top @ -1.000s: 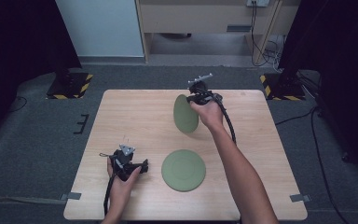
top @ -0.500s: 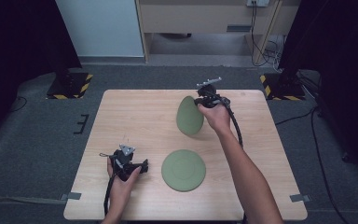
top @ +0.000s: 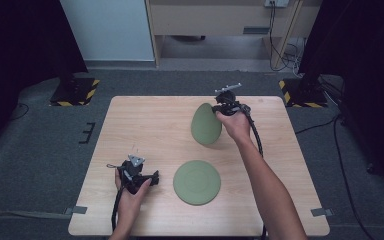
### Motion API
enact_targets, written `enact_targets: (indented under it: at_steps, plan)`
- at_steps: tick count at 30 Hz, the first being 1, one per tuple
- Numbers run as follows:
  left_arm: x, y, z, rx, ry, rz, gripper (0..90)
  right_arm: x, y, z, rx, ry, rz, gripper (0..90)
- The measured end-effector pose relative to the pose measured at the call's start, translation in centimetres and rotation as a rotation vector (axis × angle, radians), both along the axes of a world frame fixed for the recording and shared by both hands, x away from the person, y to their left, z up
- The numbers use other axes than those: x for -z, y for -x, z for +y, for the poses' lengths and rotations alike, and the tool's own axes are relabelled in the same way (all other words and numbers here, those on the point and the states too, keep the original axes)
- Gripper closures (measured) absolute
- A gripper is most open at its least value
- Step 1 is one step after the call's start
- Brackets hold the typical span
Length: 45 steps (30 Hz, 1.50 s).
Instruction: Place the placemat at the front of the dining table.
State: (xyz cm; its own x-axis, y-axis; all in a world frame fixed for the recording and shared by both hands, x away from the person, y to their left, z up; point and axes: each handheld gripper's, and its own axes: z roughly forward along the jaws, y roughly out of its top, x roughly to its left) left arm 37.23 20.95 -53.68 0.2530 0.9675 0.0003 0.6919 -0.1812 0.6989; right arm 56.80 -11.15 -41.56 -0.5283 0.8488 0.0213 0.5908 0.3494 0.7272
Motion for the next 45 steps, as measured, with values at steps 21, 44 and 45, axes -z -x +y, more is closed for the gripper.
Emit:
enact_targets:
  at_steps: [21, 44, 45]
  plan:
    - [0.0, 0.0, 0.0, 0.002, -0.001, 0.001, 0.0, 2.0, -0.2, -2.6, 0.033, 0.003, 0.020, 85.7]
    - [0.0, 0.0, 0.0, 0.000, -0.002, 0.000, 0.0, 4.5, -0.8, -5.9, 0.107, 0.005, 0.040, 85.4]
    - [0.0, 0.0, 0.0, 0.000, -0.002, 0.000, 0.0, 4.8, -0.8, -6.0, 0.110, 0.003, 0.044, 85.2]
